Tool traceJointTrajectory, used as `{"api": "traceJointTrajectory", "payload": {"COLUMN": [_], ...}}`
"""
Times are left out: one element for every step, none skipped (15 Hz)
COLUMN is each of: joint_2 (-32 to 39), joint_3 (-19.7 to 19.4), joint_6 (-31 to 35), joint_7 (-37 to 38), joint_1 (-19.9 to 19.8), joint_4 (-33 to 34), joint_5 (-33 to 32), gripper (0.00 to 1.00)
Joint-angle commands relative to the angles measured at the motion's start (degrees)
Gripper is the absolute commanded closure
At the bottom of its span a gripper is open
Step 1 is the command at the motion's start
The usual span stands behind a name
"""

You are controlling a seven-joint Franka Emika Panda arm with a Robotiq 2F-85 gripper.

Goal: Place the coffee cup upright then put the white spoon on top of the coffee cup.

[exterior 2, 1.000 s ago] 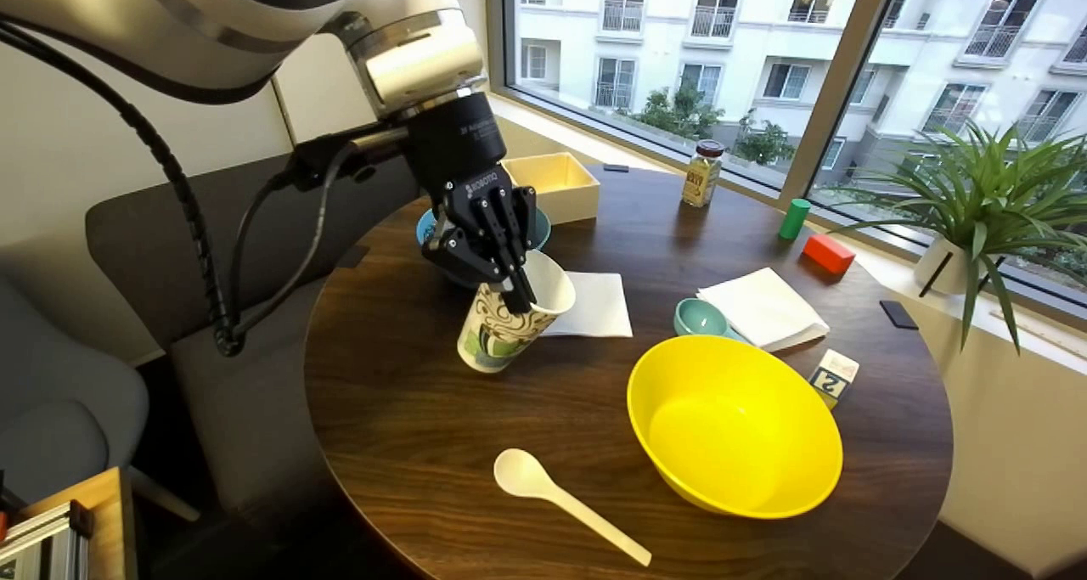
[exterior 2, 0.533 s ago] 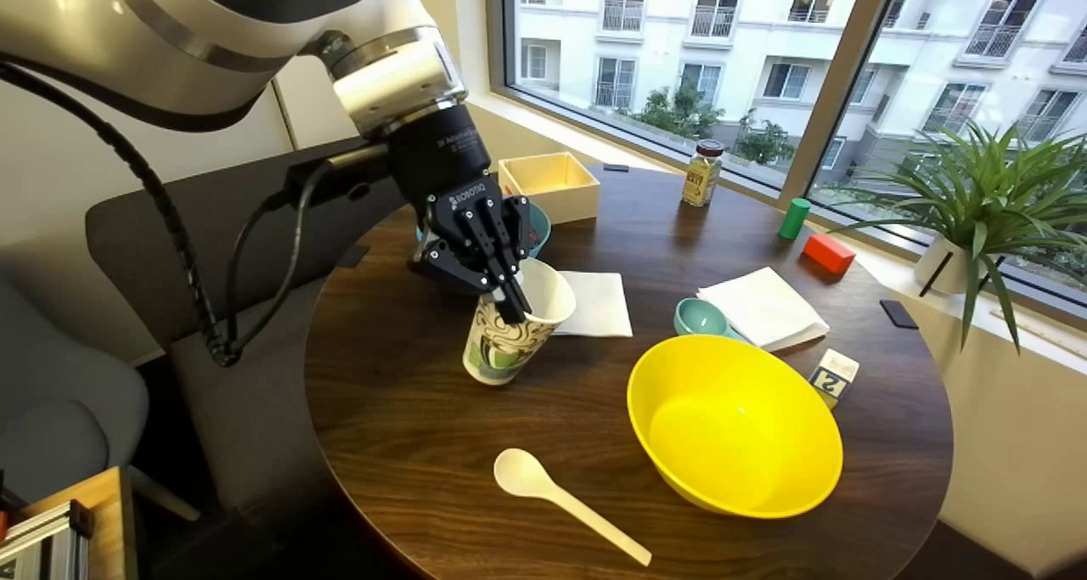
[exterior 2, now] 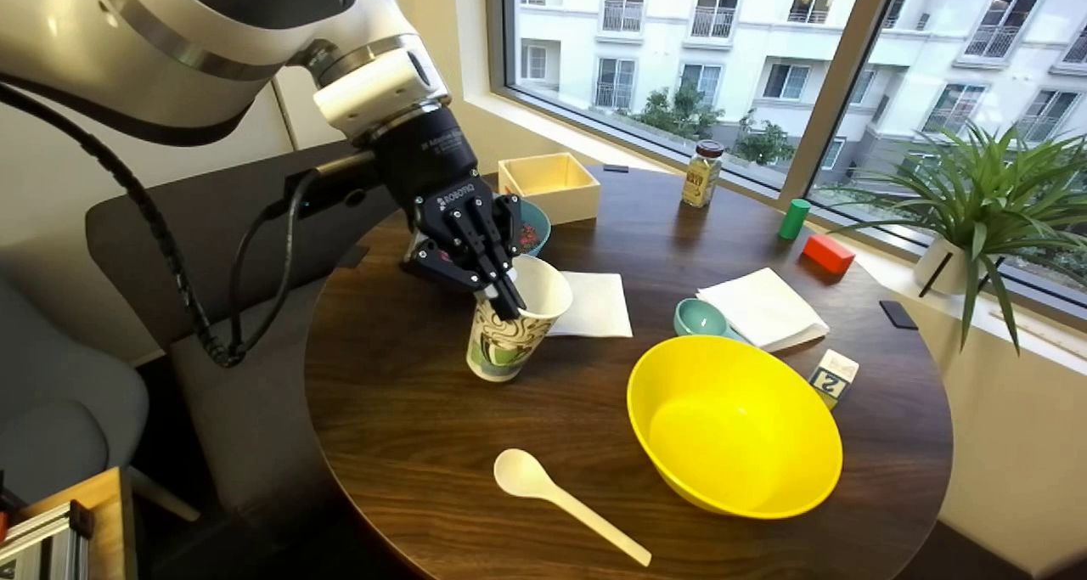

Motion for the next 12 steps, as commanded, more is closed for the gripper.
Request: {"api": "traceJointTrajectory", "payload": {"joint_2": [-0.8,-0.9,-1.0,-1.1,-1.3,-1.5,-1.7,-2.1,-2.4,-2.6,-3.0,-3.7], "joint_3": [0.1,0.0,0.0,-0.2,-0.3,-0.3,-0.4,-0.5,-0.8,-1.1,-1.6,-2.3], "joint_6": [0.8,0.9,1.0,1.0,1.2,1.3,1.3,1.3,1.2,1.1,1.4,2.0], "joint_7": [1.8,1.9,1.7,1.2,1.3,1.0,1.1,0.4,-0.9,-2.3,-3.7,-5.8], "joint_1": [1.0,1.1,1.2,1.3,1.2,1.3,1.2,1.3,1.3,1.2,1.1,1.0], "joint_4": [-1.5,-1.4,-1.4,-1.4,-1.3,-1.3,-1.3,-1.4,-1.4,-1.5,-1.6,-1.8], "joint_5": [-1.5,-1.4,-1.2,-0.5,-0.8,-0.4,-0.5,0.2,1.0,1.5,2.2,3.5], "gripper": [0.71,0.7,0.65,0.56,0.49,0.41,0.34,0.27,0.19,0.12,0.03,0.0]}}
